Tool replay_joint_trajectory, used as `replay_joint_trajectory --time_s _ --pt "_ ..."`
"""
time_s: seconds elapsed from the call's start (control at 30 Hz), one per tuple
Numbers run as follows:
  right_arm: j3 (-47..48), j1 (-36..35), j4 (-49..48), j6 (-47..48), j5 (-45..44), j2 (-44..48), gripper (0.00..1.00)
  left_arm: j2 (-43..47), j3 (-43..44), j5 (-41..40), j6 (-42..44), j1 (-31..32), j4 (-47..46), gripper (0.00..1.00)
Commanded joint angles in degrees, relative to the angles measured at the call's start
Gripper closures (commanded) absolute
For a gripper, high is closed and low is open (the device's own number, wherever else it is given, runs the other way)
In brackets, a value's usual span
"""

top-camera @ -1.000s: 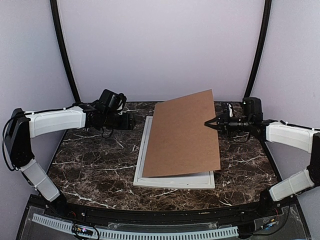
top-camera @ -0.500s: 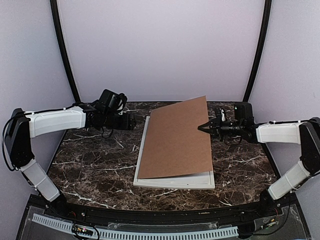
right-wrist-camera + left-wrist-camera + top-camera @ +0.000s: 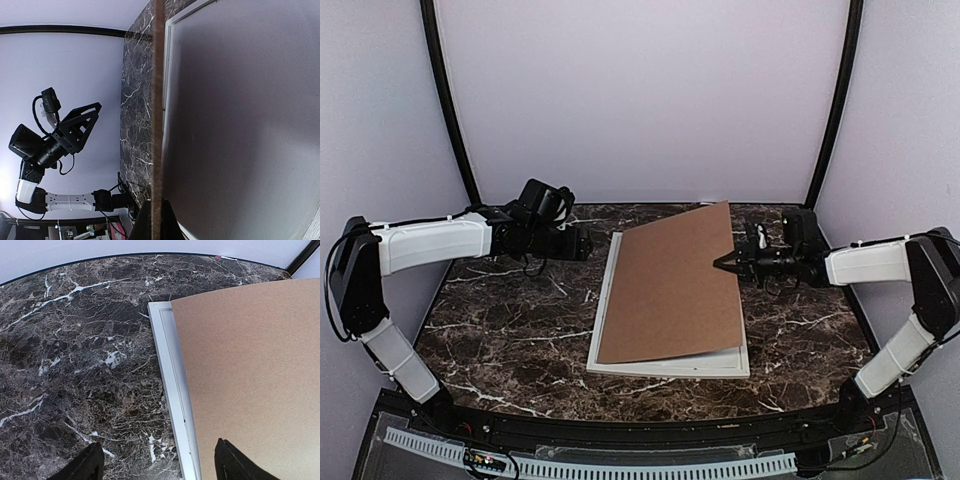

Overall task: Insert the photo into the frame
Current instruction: Place the backboard next to the photo.

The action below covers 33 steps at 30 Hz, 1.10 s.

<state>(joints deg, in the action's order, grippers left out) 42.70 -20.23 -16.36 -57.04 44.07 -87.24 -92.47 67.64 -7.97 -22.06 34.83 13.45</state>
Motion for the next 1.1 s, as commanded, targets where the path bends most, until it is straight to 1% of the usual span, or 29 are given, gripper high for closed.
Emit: replay_joint_trajectory --time_s 0.0,0.43,0.77,1.07 --pt "1.8 -0.4 -3.4 2.1 2.5 -0.6 1.00 0.3 -0.8 0.1 0.7 -0.1 0.8 0.21" --pt "1.3 -0.4 -3.1 3.0 2.7 -2.8 1.00 -0.9 -1.9 1.8 0.0 0.0 -0.1 0.21" --pt "3.9 -0.3 -0.3 6.1 3.9 -6.9 1.00 -2.2 -2.8 3.3 -0.5 0.0 -0.8 0.21" --pt "4.5 -0.2 0.4 7.3 4.0 -9.3 0.99 -3.6 -3.5 5.4 -1.5 0.0 -1.5 0.21"
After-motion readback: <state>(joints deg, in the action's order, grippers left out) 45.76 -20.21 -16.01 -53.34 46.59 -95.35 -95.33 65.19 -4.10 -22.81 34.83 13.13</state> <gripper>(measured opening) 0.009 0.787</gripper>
